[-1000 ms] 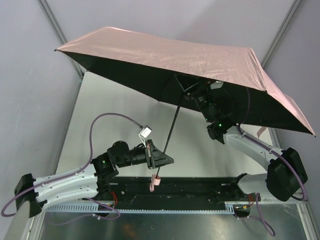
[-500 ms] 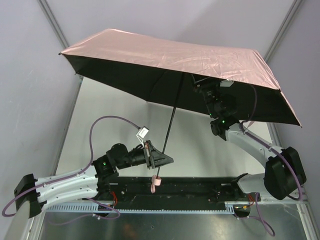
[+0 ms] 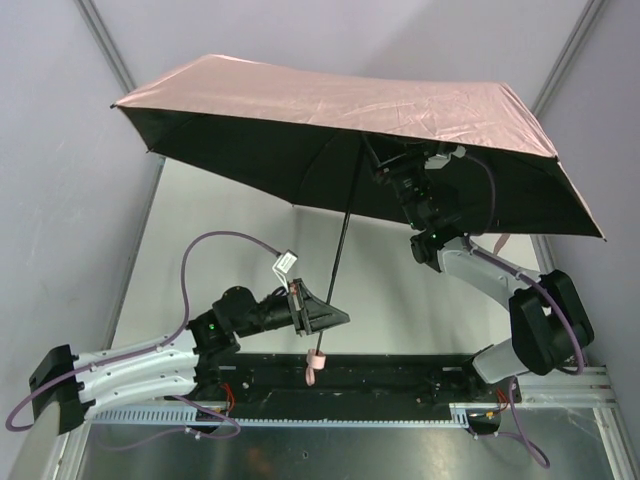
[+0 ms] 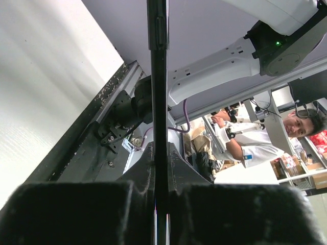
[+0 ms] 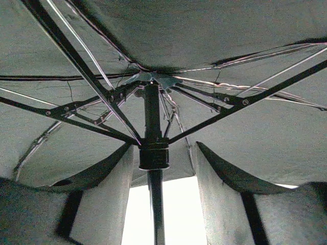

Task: Put away the umbrella

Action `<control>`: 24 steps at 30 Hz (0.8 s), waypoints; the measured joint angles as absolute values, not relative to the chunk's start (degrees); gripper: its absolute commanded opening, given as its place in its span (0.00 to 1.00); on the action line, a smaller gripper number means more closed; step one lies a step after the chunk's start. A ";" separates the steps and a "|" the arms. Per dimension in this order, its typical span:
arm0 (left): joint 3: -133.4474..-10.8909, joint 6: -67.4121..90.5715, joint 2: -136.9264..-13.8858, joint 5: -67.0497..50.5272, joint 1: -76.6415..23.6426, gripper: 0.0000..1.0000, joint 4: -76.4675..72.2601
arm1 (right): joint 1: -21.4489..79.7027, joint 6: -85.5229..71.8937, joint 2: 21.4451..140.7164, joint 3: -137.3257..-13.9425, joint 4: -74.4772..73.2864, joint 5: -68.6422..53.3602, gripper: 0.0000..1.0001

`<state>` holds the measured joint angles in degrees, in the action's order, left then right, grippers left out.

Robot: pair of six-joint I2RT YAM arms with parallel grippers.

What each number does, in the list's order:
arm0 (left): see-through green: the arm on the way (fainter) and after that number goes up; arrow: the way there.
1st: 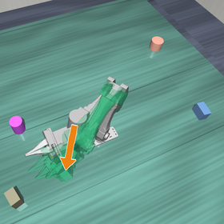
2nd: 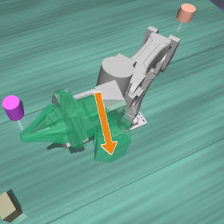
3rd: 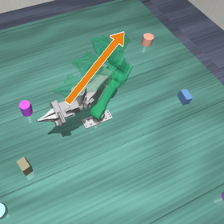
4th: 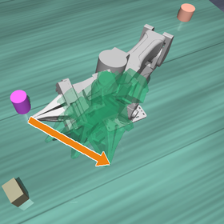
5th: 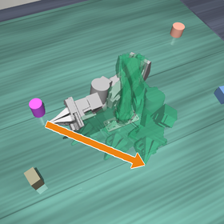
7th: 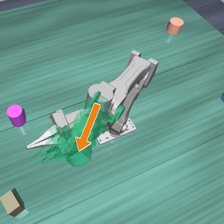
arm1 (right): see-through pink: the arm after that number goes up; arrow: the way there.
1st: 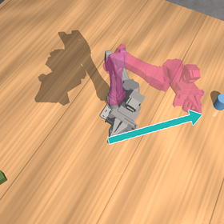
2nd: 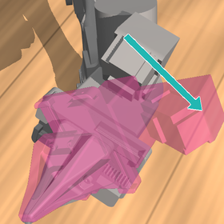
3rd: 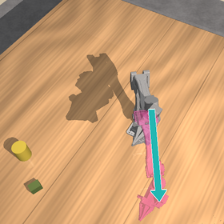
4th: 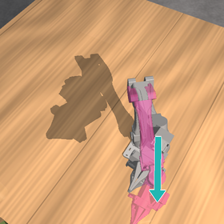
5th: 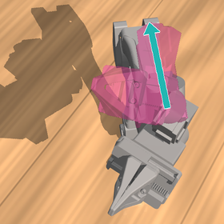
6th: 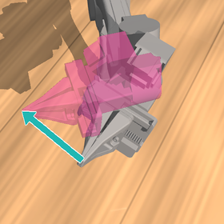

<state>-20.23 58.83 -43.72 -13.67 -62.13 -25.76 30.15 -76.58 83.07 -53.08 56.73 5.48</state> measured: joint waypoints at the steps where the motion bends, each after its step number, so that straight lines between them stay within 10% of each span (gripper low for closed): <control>1: -20.23 59.02 -43.90 -13.67 -62.13 0.00 -26.06 | 30.17 -76.82 83.57 -53.45 57.25 5.19 0.52; 11: -19.49 60.16 -44.23 -13.65 -62.13 0.00 -29.15 | 29.82 -78.48 86.24 -56.03 61.41 2.37 0.47; 16: -19.49 60.62 -44.23 -13.23 -62.08 0.00 -30.20 | 29.36 -79.72 87.66 -56.82 63.18 -0.73 0.04; 24: -19.46 60.86 -44.21 -12.19 -62.02 0.00 -30.65 | 27.59 -83.50 90.37 -56.90 68.10 -8.51 0.00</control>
